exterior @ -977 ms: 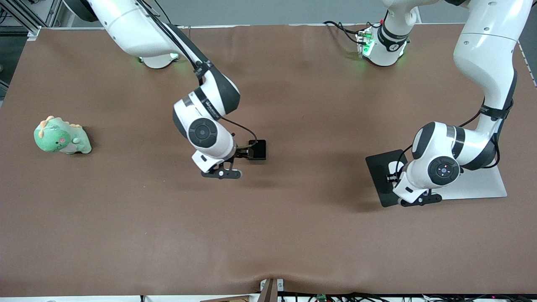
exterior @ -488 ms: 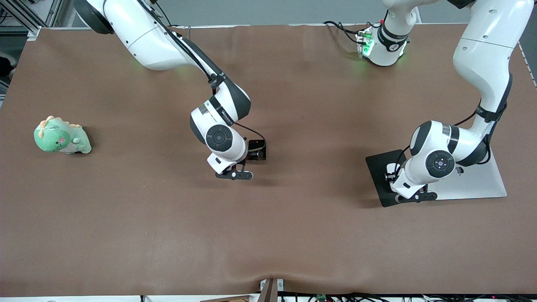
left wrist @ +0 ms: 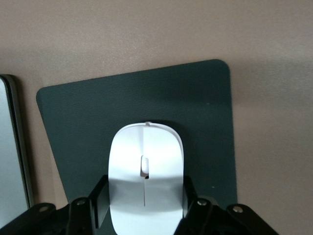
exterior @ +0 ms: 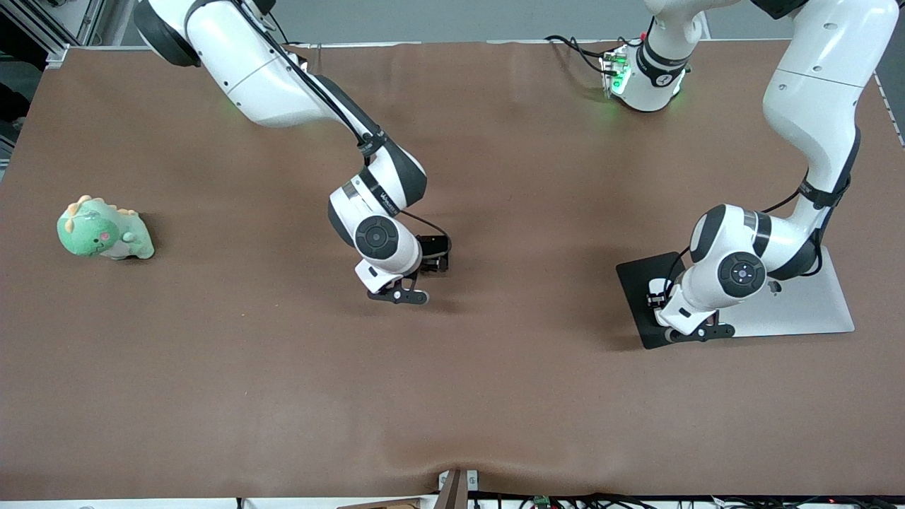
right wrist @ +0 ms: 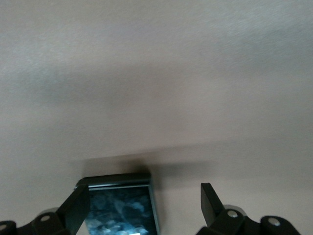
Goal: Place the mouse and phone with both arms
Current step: 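Lower the mouse onto the pad while the right gripper grasps the phone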
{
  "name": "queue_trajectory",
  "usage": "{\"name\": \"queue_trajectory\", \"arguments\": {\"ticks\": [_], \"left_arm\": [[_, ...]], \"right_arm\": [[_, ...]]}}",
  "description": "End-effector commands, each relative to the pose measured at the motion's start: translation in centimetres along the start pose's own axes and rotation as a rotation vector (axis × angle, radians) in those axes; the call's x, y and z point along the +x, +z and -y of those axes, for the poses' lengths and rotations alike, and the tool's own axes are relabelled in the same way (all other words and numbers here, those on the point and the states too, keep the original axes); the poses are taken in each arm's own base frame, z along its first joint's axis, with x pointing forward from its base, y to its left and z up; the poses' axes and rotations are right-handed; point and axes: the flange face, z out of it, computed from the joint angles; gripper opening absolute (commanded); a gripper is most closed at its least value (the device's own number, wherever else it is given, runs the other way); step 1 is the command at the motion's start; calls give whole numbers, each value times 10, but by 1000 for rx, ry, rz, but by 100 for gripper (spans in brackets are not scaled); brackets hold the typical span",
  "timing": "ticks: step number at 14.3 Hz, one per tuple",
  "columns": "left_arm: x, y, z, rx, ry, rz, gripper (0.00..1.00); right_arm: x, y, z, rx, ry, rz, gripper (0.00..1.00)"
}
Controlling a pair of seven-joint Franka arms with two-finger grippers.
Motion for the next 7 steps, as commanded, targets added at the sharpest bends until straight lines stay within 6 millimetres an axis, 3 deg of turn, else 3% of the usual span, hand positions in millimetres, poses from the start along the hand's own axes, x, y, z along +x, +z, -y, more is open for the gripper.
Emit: {"name": "queue_trajectory", "arguments": {"ticks": [1,2,3,4,5,7], "left_arm": [[0,1,3,2,19,-17,51],[1,1,3,2,18,-18,52],[1,2,3,2,17,-17,62],[1,1,3,1,15,-18,87],[2,-1,3,1,15,-20,100],[3,-9,1,6,6,-29,100]], "right_arm": [[-9,12,16,16,24,-12,100],[-11,15,17,14,23,-10,100],[-18,24,23,8,13,-7,100],[-21,30,27,8,21,-10,100],[-22,32,27,0,19,-13,100],[-25,41,22,-17,18,-3,100]]}}
